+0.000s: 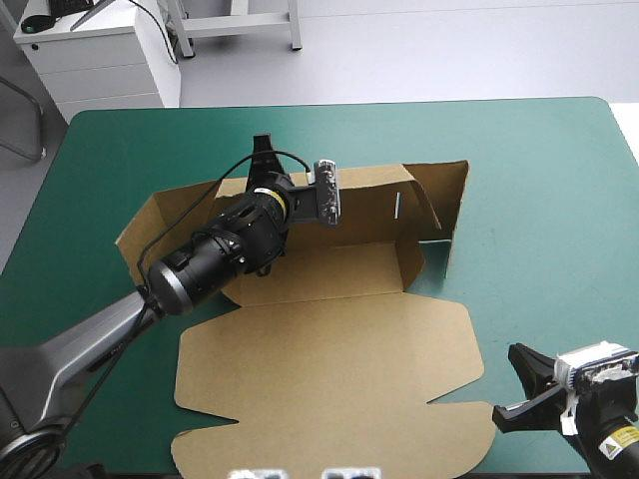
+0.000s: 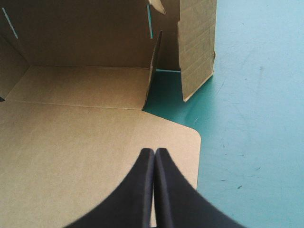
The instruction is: Fold the box
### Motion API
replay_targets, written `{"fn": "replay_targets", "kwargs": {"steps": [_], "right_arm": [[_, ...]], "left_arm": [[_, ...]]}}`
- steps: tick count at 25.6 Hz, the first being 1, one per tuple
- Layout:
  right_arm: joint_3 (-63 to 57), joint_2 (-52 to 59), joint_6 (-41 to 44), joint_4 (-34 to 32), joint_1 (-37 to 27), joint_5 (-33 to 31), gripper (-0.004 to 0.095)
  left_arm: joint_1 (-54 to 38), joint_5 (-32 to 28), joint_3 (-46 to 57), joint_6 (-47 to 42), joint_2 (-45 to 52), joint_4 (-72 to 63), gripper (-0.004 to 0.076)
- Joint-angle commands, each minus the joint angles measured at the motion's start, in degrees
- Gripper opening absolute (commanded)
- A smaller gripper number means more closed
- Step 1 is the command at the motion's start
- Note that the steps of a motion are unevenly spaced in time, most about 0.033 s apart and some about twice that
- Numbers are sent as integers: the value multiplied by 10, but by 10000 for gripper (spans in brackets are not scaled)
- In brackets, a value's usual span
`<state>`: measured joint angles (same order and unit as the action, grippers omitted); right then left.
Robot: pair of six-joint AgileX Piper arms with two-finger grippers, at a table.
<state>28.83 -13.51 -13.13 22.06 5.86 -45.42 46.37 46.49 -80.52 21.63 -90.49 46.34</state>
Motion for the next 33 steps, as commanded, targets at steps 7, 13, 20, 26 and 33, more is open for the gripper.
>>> {"fn": "replay_targets", "kwargs": {"steps": [7,13,20,26,33], "right_arm": [[225,-230,-45,15,2,27,-18],[450,-462,-33,16,2,-51,-17],[676,-693,-7,16,2,-150,-17],[793,-821,30,16,3,-179,-12],[827,-869,47,1,24,-172,-12]], "left_arm": [[36,-64,113,-157,52,201,-8],[36,-73,127,-166,52,200,-8],[36,-73,127,-178,52,204,-8],[36,-74,127,-178,52,204,-8],[36,-74,127,-189,52,226,-8]]}}
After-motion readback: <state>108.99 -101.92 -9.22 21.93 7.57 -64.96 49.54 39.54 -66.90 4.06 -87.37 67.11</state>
